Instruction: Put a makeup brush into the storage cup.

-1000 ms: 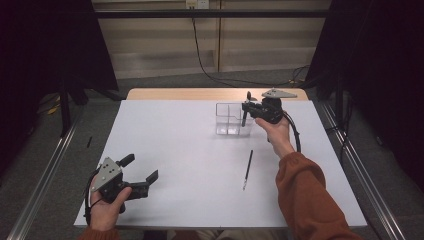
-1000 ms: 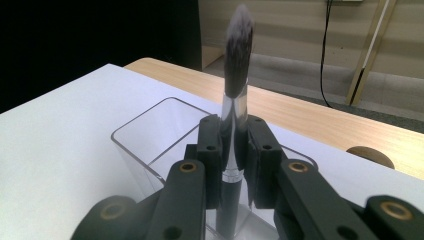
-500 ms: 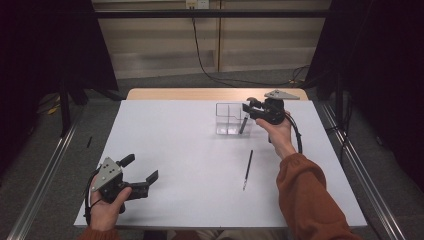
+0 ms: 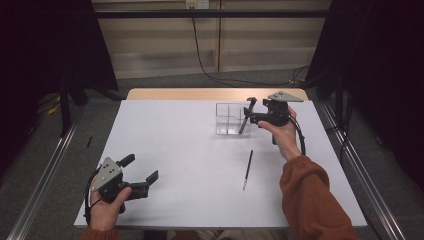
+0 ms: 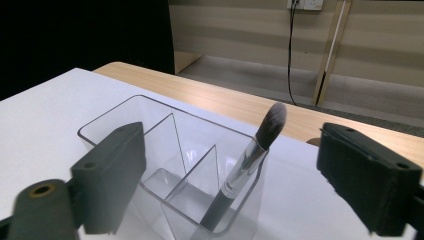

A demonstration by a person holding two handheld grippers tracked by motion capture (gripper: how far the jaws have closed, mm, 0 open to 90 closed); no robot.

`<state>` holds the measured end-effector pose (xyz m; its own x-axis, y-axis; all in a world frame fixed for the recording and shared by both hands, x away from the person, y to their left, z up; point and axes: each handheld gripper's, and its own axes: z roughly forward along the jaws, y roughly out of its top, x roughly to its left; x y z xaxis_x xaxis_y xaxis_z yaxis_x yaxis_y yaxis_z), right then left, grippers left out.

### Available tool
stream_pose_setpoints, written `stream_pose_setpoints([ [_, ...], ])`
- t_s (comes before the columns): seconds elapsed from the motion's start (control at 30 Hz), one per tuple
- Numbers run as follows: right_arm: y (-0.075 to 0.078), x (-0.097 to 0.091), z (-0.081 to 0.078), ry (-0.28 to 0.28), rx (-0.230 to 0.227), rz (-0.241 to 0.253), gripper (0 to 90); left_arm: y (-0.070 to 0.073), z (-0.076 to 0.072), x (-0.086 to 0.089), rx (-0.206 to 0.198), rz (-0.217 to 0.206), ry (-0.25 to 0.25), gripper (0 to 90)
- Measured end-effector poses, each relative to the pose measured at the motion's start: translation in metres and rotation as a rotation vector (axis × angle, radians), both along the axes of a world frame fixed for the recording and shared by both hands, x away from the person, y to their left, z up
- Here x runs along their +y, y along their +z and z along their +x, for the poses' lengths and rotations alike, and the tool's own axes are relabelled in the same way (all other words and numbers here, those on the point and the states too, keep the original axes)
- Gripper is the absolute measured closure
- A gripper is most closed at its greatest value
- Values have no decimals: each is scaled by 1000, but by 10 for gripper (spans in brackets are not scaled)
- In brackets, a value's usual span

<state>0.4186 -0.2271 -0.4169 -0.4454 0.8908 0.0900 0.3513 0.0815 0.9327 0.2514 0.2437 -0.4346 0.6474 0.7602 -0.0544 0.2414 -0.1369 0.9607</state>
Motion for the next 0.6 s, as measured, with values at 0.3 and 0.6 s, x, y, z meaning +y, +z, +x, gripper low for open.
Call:
stream_pose_setpoints([
  [0.3, 3, -6, -12, 35, -6, 27, 45, 0, 0, 1, 1, -12, 6, 26],
  [0.6, 2, -14, -29, 53, -14, 61, 7, 1, 0, 2, -4, -18, 9, 26],
])
